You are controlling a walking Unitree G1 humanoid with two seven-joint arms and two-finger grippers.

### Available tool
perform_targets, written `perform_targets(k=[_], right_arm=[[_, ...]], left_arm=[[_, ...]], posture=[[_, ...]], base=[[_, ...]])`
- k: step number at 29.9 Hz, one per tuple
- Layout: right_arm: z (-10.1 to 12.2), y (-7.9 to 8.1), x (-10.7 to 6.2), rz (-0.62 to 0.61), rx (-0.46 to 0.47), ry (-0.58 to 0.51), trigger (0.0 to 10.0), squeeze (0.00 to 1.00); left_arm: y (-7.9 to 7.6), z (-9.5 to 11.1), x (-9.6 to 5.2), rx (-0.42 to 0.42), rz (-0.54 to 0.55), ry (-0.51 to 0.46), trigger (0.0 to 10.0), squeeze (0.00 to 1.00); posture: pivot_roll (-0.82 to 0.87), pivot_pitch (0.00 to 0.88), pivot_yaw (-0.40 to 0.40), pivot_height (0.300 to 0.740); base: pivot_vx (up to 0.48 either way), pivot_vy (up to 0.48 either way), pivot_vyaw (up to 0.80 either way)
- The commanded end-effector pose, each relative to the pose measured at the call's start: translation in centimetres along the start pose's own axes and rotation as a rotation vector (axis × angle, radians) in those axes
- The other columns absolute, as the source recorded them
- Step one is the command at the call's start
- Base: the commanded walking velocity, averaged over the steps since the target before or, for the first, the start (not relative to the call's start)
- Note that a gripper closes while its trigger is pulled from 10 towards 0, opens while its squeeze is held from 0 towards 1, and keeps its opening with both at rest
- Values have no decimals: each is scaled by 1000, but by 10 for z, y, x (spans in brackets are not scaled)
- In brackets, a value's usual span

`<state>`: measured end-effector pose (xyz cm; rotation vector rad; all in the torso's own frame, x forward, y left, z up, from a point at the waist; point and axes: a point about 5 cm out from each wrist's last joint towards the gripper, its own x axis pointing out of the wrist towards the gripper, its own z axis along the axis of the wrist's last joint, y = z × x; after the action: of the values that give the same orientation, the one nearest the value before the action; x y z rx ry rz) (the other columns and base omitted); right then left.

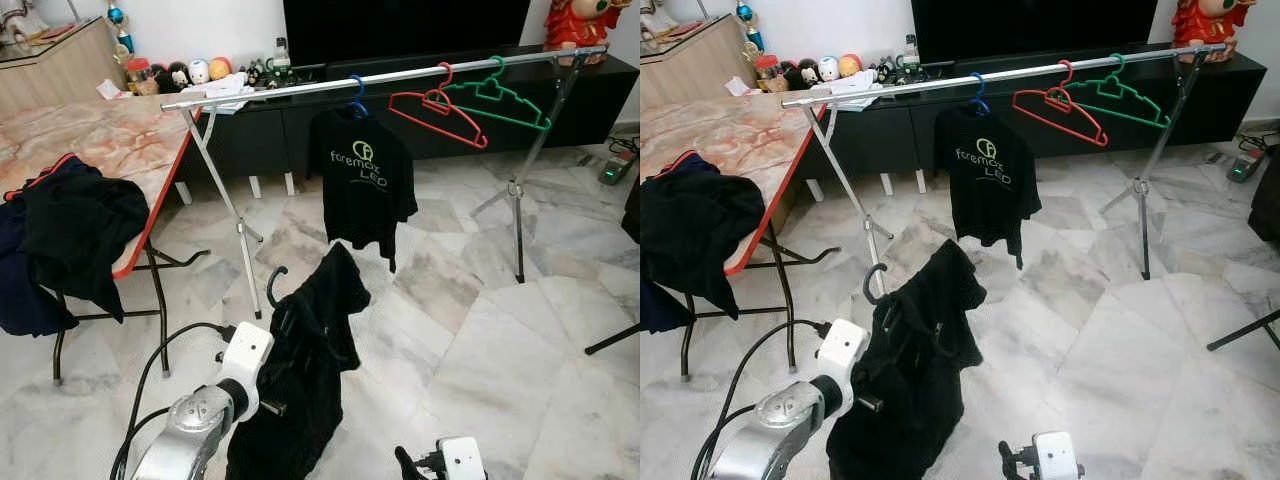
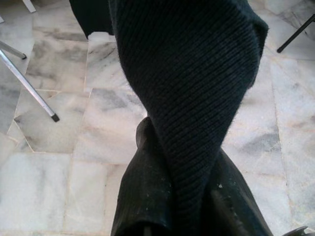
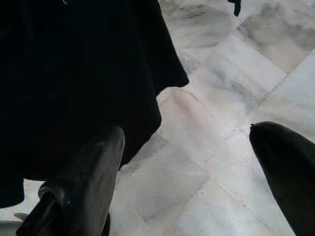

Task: Hang hanger

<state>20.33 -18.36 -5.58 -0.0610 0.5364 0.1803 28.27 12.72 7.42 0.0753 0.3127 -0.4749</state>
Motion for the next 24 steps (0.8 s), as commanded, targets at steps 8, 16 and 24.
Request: perform_targets(k=[8,16,24], right_arm=[[0,-4,-4,-133,13,-51,10000,0],[125,-25,27,-235,-61,-506,10000,0],[144,-19,26,-143,6,-611,10000,0]], left_arm=[[1,10,-1,22,-12,-28,10000,0],[1,10,-1,21,-11,-24,10000,0],[0,8,-2,16,-11,-18,10000,0]], posture=[[-29,102,107,740],[-27,101,109,740],[-30,101,110,740]], base=[[0,0,0],[0,0,0],[0,0,0]])
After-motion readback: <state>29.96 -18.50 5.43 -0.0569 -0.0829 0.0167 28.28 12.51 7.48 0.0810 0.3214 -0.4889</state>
